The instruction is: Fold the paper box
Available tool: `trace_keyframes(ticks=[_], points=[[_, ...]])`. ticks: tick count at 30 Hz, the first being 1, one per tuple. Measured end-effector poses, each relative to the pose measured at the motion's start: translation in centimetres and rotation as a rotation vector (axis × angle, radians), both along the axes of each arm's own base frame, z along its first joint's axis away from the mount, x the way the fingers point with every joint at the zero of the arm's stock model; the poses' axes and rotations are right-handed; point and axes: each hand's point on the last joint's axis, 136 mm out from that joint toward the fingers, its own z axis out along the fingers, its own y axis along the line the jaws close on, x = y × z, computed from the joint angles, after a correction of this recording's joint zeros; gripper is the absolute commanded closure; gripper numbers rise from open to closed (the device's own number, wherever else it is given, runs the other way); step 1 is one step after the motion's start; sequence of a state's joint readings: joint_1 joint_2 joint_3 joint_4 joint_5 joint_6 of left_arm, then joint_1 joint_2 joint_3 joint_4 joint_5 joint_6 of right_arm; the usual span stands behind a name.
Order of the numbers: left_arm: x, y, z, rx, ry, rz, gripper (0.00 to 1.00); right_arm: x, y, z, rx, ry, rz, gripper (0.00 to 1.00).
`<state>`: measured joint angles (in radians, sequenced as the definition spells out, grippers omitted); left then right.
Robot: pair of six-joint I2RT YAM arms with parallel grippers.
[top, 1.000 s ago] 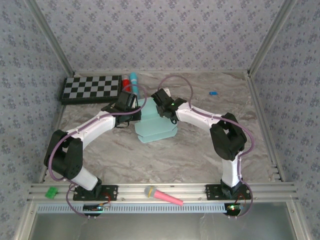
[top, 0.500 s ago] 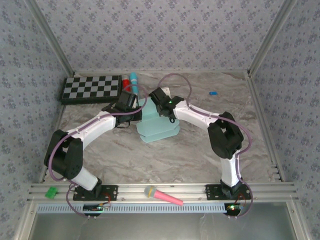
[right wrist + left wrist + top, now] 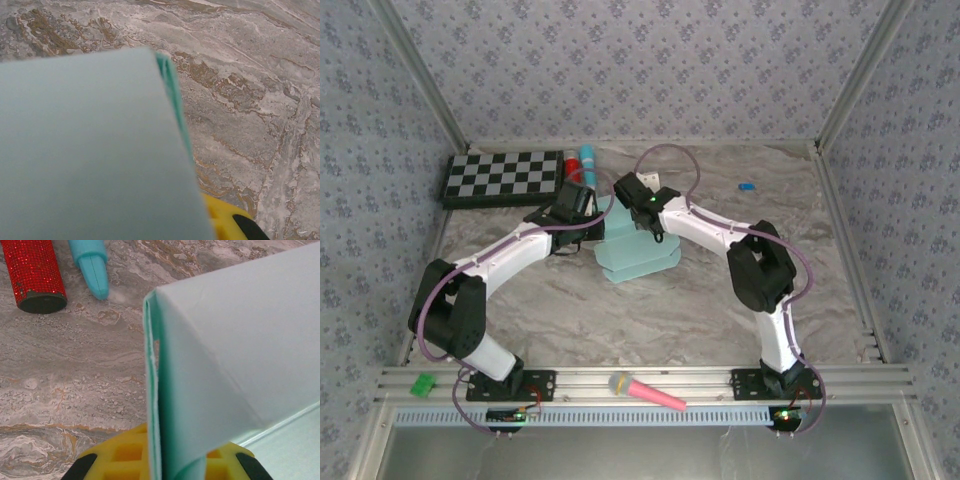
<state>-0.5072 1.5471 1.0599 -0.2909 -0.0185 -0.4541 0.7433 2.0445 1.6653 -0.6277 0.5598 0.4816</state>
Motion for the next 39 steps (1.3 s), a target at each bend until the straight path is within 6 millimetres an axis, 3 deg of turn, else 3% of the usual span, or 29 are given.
trace_keyframes(ticks=[7, 15, 31, 39], points=[[0.0, 0.0, 0.0, 0.000, 0.000, 0.000, 1.00, 0.0, 0.2, 0.0, 0.008, -0.003, 0.005, 0.93], [-0.2, -0.1, 0.0, 0.001, 0.006, -0.006, 1.00, -0.5, -0.2, 0.2, 0.005, -0.018, 0.053, 0.72], [-0.2, -0.1, 0.1, 0.001, 0.013, 0.003, 1.00, -1.3, -1.1, 1.5, 0.015, -0.042, 0.090, 0.55], [-0.1, 0.0, 0.2, 0.000, 0.012, 0.015, 1.00, -1.7, -1.1, 2.2, 0.052, -0.037, 0.123, 0.53]])
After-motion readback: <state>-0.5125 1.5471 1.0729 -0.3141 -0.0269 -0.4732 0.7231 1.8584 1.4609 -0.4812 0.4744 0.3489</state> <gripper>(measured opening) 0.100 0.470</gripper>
